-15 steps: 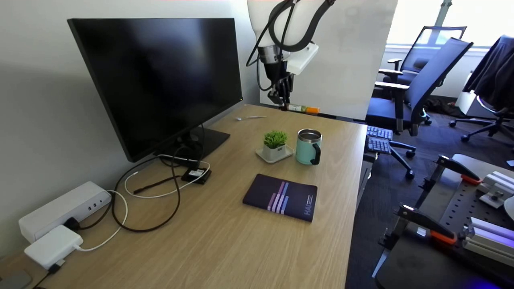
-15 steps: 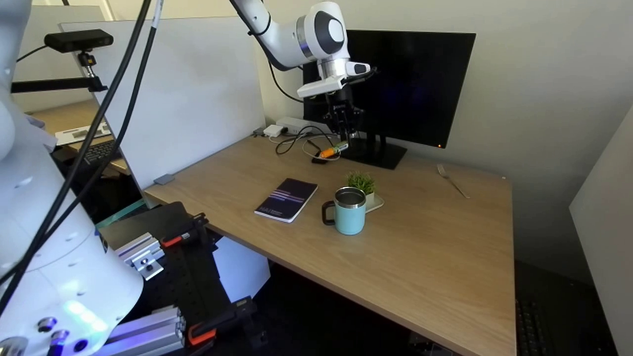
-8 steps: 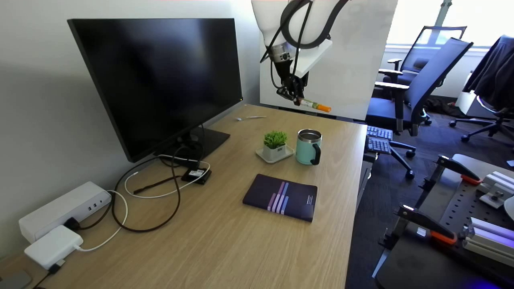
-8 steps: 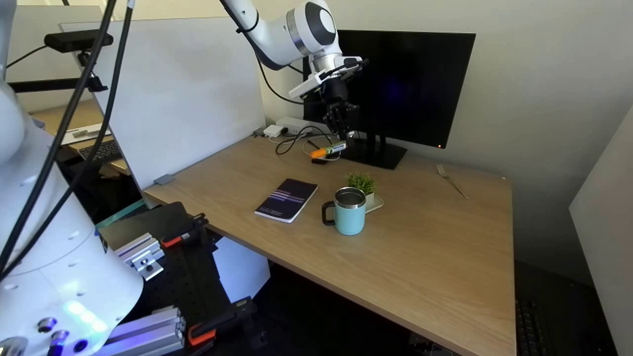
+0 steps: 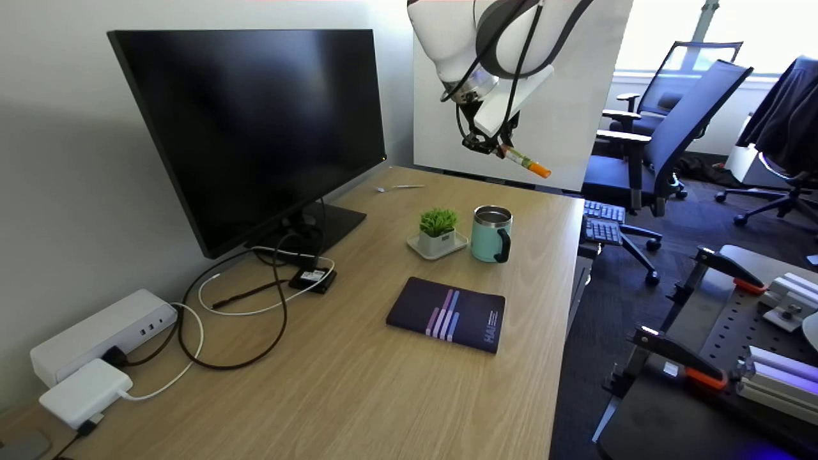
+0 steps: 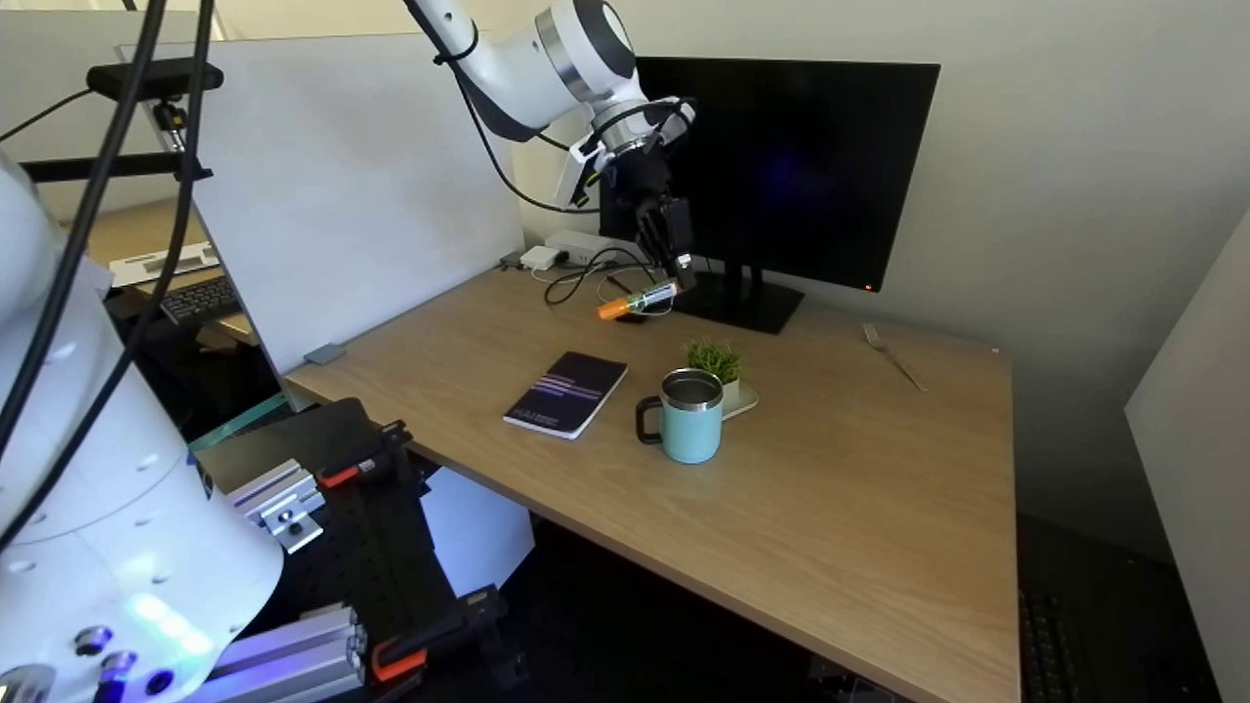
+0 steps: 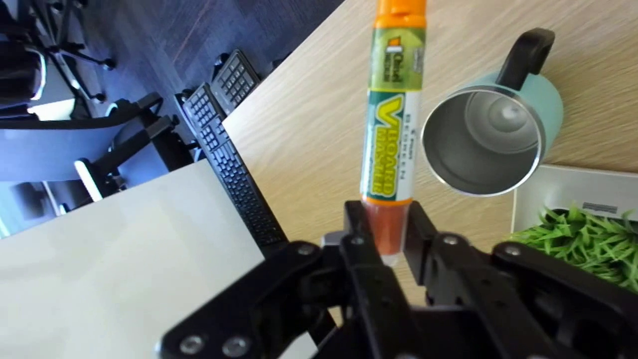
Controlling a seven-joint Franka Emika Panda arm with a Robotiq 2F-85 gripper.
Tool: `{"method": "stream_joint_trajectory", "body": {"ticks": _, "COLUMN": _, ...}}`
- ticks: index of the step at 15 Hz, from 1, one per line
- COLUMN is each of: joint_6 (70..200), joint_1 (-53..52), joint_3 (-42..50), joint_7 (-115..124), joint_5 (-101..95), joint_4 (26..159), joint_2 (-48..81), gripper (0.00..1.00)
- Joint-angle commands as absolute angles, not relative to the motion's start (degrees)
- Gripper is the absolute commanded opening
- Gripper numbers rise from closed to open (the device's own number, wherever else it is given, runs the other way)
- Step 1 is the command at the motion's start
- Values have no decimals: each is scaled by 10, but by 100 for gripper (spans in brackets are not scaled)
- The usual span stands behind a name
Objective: Pick up the orange marker and put it in the blue cup
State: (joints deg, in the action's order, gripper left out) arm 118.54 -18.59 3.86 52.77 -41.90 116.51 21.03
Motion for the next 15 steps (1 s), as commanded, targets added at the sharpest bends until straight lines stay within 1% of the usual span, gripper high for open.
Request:
{"method": "stream_joint_trajectory", "body": {"ticks": 1, "joint_6": 1149, "joint_1": -181, "joint_3": 22, "joint_7": 604, "joint_5": -470, "joint_4": 1183, "joint_2": 191, "gripper": 5}}
{"method": "stream_joint_trajectory", "body": {"ticks": 8, "joint_6": 1108, "joint_1": -173, "joint_3": -7, "joint_7": 702, "joint_5": -523, "joint_4": 1192, "joint_2": 191, "gripper": 5}}
{"method": "stream_joint_trajectory", "body": {"ticks": 15, "joint_6": 1122, "joint_1": -170, "joint_3": -21, "joint_7": 799, "joint_5": -599, "joint_4": 1210, "joint_2": 201, "gripper": 5}}
